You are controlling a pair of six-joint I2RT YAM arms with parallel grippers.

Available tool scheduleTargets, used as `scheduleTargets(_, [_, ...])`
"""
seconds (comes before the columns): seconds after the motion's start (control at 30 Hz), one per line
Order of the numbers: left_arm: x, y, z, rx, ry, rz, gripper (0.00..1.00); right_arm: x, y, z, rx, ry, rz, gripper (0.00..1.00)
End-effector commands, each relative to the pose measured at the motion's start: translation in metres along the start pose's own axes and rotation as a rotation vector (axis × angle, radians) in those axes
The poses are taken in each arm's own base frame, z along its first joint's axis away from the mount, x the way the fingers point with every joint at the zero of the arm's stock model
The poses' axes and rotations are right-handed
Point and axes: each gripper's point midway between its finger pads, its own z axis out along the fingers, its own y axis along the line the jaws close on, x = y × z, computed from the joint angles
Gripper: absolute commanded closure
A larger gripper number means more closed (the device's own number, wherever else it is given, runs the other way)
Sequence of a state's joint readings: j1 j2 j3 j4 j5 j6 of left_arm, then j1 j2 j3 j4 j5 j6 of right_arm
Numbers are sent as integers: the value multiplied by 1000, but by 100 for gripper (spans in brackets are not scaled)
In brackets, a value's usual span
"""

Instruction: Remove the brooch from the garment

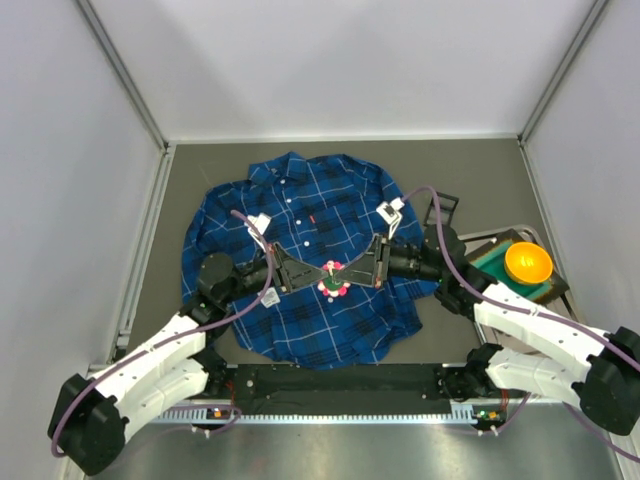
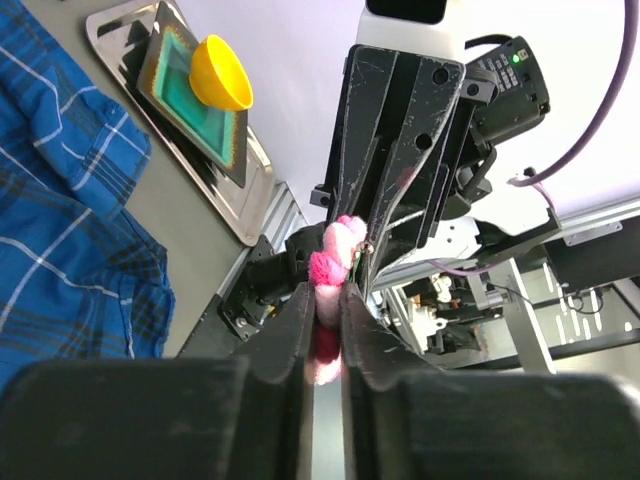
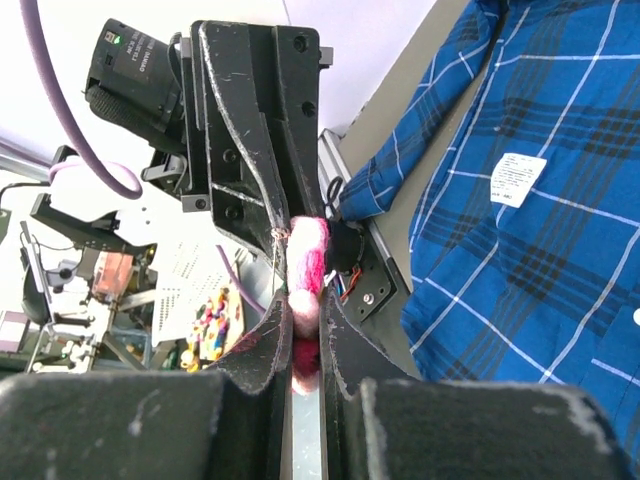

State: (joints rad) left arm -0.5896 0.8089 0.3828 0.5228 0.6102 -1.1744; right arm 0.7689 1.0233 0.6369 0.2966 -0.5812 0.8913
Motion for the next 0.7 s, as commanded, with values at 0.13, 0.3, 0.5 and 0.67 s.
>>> scheduleTargets(0.13, [-14,-14,1,-3,5,-13,100,-21,-7,-14,175,13,-210,45])
scheduleTargets(0.3, [-29,-1,4,-186,-3,-188,100,-24,-45,-41,461,15,-484,34])
scheduleTargets(0.5, [-32,28,1,-465,28,-379,100,-16,-24,-28,608,9,-1063,34])
scheduleTargets(0.67, [-42,24,-4,-528,-5,-400,100,-10,-11,-4,645,18,-1334,37])
